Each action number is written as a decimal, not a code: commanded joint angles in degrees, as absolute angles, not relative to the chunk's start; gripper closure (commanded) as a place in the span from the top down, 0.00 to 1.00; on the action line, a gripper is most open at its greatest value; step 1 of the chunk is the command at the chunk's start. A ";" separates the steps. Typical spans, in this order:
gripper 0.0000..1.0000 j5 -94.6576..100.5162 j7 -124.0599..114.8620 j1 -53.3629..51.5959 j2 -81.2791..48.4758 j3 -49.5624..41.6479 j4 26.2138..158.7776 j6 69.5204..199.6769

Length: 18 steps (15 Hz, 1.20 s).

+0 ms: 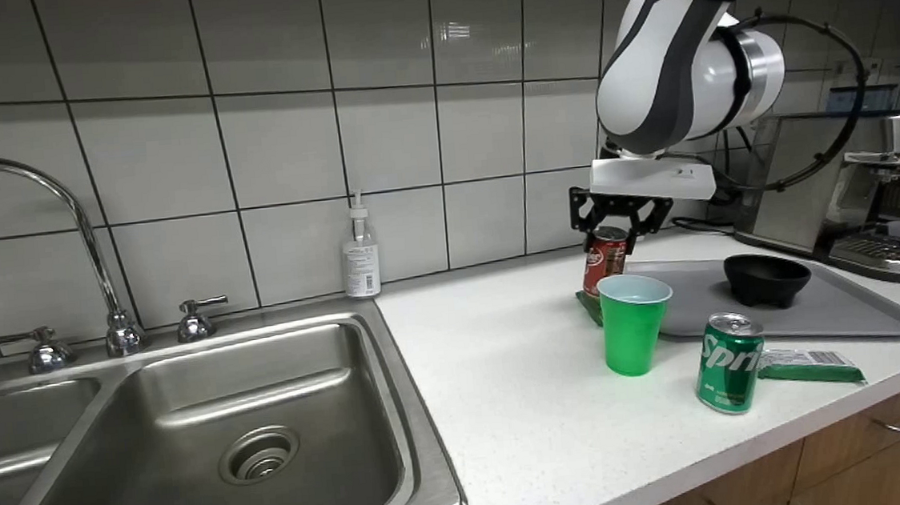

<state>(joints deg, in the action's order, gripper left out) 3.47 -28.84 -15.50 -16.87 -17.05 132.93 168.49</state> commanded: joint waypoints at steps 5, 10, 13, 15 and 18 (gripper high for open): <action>0.38 5.84 -31.31 -22.39 -17.15 -18.20 130.49 167.67; 0.38 7.79 -32.23 -27.90 -18.87 -19.08 129.37 167.56; 0.38 9.72 -33.79 -28.54 -19.41 -17.40 129.07 166.94; 0.38 9.95 -34.36 -29.12 -19.60 -16.40 128.90 166.33; 0.38 10.00 -34.56 -29.79 -19.77 -14.94 128.61 165.94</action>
<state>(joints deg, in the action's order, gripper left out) 8.23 -32.19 -29.33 -19.90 -16.05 130.29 168.16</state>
